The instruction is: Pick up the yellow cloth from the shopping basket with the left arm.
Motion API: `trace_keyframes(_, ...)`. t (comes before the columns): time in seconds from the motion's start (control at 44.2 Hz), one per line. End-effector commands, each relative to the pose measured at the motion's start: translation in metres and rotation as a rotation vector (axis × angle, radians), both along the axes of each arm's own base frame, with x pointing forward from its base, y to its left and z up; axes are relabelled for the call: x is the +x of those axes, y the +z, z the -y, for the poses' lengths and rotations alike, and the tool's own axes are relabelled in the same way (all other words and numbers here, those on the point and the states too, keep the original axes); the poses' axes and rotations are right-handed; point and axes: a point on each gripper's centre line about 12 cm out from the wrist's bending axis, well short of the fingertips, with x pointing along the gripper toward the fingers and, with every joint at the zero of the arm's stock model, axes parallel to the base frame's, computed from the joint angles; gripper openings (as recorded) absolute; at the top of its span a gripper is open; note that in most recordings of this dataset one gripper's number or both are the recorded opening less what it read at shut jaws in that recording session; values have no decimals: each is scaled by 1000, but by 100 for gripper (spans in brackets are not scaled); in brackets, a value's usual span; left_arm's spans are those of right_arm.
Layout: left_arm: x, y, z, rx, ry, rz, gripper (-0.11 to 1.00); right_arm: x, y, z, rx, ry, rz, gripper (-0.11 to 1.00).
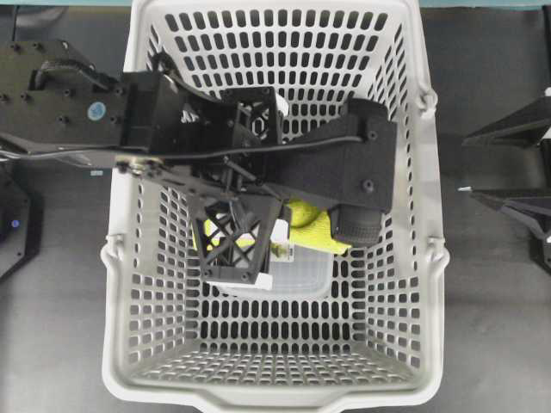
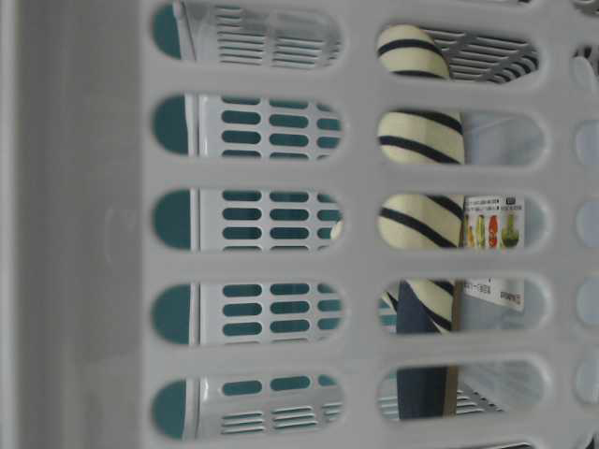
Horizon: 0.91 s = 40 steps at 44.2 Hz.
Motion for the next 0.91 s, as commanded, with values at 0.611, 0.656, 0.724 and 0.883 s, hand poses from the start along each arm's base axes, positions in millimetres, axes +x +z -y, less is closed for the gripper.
trace_keyframes(0.611, -3, 18, -8, -5, 20, 50, 14, 1, 3, -1, 1, 4, 6, 72)
trace_keyframes(0.656, -3, 18, -8, -3, 19, 52, 14, 1, 3, -1, 3, 6, 8, 72)
trace_keyframes(0.724, -2, 18, -8, -5, 19, 52, 14, 1, 3, -1, 3, 4, 6, 71)
trace_keyframes(0.883, -2, 18, -8, -3, 19, 52, 14, 1, 3, -1, 3, 7, 8, 71)
